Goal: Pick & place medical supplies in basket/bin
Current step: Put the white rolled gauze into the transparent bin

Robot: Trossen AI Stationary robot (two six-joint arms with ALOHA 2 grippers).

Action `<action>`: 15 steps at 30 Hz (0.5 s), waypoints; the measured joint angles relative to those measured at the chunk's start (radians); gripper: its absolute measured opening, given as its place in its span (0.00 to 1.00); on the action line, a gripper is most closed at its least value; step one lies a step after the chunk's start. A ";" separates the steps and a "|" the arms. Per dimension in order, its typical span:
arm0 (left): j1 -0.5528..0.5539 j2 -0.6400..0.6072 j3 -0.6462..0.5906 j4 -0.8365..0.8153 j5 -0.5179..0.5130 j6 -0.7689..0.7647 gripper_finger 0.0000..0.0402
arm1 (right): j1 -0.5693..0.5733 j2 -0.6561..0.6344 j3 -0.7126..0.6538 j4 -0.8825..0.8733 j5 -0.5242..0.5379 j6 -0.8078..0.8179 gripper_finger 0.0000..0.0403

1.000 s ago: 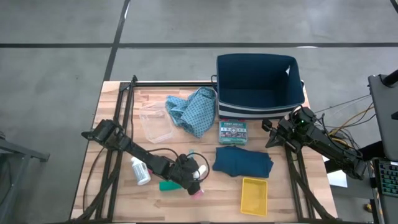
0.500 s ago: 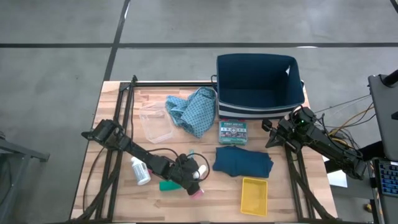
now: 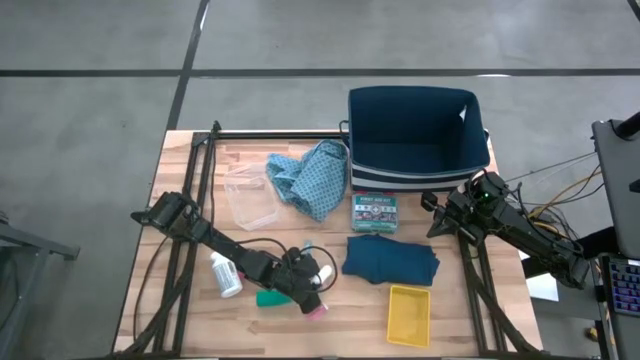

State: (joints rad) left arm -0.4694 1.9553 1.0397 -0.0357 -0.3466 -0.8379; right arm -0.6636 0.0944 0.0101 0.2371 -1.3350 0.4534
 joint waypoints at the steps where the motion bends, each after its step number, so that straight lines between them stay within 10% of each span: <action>1: 0.000 0.000 0.000 0.000 0.000 0.000 0.43 | 0.000 0.000 0.000 0.000 0.000 0.000 0.02; 15: 0.000 0.000 0.000 0.012 0.000 0.000 0.30 | 0.000 0.000 0.000 0.000 0.000 0.000 0.02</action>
State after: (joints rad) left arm -0.4694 1.9553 1.0397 -0.0239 -0.3463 -0.8375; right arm -0.6636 0.0944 0.0101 0.2371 -1.3350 0.4534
